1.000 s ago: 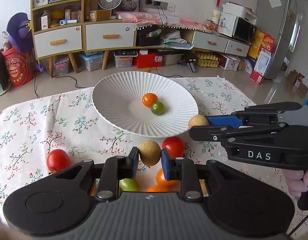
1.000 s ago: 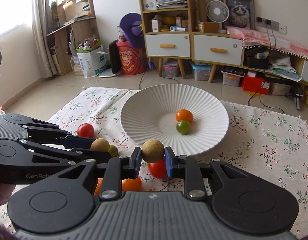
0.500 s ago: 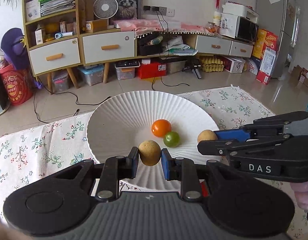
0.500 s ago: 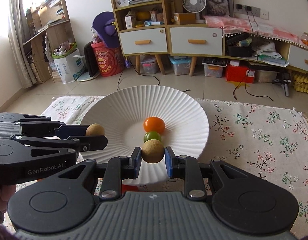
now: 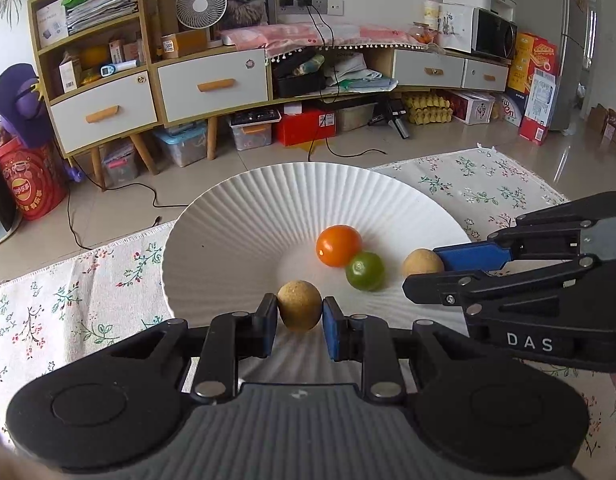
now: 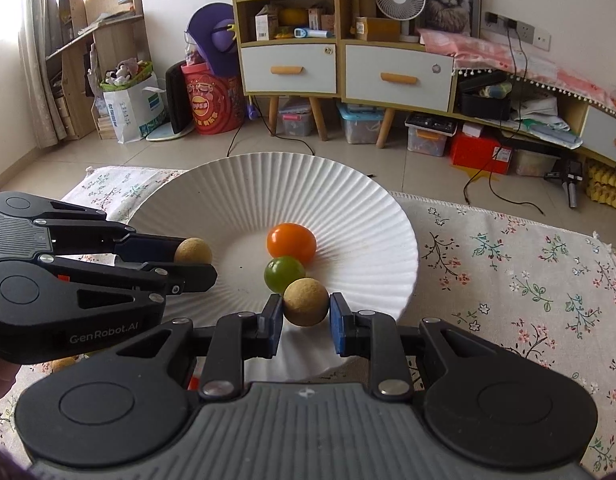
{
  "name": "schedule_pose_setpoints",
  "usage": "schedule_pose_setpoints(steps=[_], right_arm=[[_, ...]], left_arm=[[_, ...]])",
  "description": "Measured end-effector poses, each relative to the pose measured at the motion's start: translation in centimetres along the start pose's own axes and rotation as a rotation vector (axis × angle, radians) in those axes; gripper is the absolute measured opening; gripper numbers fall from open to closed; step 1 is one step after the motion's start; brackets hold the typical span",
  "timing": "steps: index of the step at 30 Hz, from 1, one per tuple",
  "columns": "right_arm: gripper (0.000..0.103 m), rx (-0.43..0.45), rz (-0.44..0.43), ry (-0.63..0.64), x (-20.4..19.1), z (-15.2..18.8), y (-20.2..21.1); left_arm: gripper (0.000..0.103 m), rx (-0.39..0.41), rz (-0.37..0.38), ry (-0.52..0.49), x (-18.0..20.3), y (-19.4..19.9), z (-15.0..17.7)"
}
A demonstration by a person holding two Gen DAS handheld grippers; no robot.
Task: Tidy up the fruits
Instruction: 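Carry both held kiwis over the white bowl with both grippers, then open both grippers to release the kiwis into the bowl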
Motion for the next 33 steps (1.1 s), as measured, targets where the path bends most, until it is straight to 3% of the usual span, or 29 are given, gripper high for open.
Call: schedule_pose_setpoints(steps=[16,21,33], right_arm=[[0.025,0.012,0.001,0.012,0.2,-0.4,0.3],[0.037,0.023,0.005,0.004,0.3,-0.5,0.8],[0.068,0.058,0.005,-0.037,0.3,-0.4,3.3]], left_arm=[[0.021,0.008,0.001,-0.004,-0.1,0.1,-0.1],[0.038,0.014,-0.002,-0.004,-0.2,0.5,-0.1],[0.064,0.009,0.002,0.004,0.0,3.2,0.7]])
Point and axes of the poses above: each gripper's, at about its wrist camera, not at the fingertips, and y roughly against the way its jaws point, x to its right, z to its underside, the point moved 5 cm from there along -y, roughly the way its jaws point, and after that the axes turned 4 degrees about -x, right-handed, at the moved point
